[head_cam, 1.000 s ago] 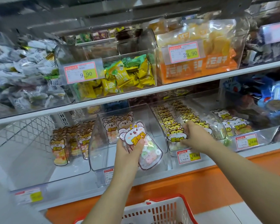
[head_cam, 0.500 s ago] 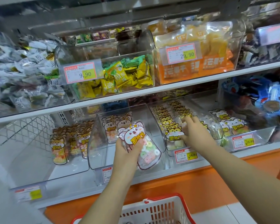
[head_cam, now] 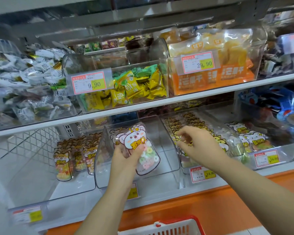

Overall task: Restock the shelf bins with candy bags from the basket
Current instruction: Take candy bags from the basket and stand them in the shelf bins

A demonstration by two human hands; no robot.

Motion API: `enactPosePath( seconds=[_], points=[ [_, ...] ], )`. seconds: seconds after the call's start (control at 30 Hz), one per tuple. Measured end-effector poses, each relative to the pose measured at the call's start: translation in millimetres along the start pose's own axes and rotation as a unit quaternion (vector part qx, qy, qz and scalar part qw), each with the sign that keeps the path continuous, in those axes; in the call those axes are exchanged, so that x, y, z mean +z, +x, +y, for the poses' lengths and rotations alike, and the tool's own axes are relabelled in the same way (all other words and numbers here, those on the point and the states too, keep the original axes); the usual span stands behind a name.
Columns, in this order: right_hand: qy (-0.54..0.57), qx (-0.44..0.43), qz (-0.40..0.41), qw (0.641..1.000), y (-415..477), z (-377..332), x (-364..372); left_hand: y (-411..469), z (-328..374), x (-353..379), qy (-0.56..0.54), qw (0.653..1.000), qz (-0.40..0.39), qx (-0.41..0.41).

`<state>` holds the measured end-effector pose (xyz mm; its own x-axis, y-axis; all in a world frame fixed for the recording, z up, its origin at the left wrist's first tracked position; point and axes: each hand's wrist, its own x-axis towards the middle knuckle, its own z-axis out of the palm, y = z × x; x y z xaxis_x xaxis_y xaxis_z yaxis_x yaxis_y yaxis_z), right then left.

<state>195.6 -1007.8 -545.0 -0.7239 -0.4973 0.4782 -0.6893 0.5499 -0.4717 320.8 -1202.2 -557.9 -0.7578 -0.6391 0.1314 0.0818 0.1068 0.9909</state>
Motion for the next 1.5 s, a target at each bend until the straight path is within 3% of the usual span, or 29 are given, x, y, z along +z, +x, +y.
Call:
enactPosePath(
  seconds=[0.17,0.37,0.57,0.67,0.73,0.8,0.87,0.97,1.07,1.33,1.5],
  points=[
    [0.004,-0.052,-0.089,0.995,26,-34,21,44,-7,8,0.094,0.991,-0.082,-0.039],
    [-0.257,-0.12,-0.156,0.946,70,-33,48,89,-29,22,0.161,0.963,-0.208,-0.054],
    [-0.308,-0.093,-0.291,0.901,107,-35,68,118,-50,27,0.197,0.945,-0.251,-0.076],
    [-0.341,-0.06,-0.257,0.902,112,-35,69,128,-50,22,0.314,0.922,-0.219,-0.058],
    [-0.368,-0.064,-0.168,0.912,115,-40,74,137,-51,14,0.434,0.872,-0.224,-0.034],
    [-0.428,-0.079,-0.069,0.898,122,-46,84,145,-55,11,0.49,0.831,-0.262,-0.037],
    [-0.441,-0.048,-0.077,0.893,133,-53,89,148,-61,12,0.518,0.805,-0.279,-0.074],
    [-0.449,0.031,-0.183,0.874,151,-57,95,151,-72,16,0.519,0.811,-0.261,-0.074],
    [-0.47,0.042,-0.176,0.864,159,-52,106,152,-81,16,0.504,0.827,-0.236,-0.074],
    [-0.429,-0.06,-0.161,0.887,175,-33,132,150,-92,11,0.483,0.859,-0.16,-0.048],
    [-0.514,-0.104,-0.154,0.838,188,-15,138,150,-91,11,0.479,0.869,-0.121,-0.041]
  ],
)
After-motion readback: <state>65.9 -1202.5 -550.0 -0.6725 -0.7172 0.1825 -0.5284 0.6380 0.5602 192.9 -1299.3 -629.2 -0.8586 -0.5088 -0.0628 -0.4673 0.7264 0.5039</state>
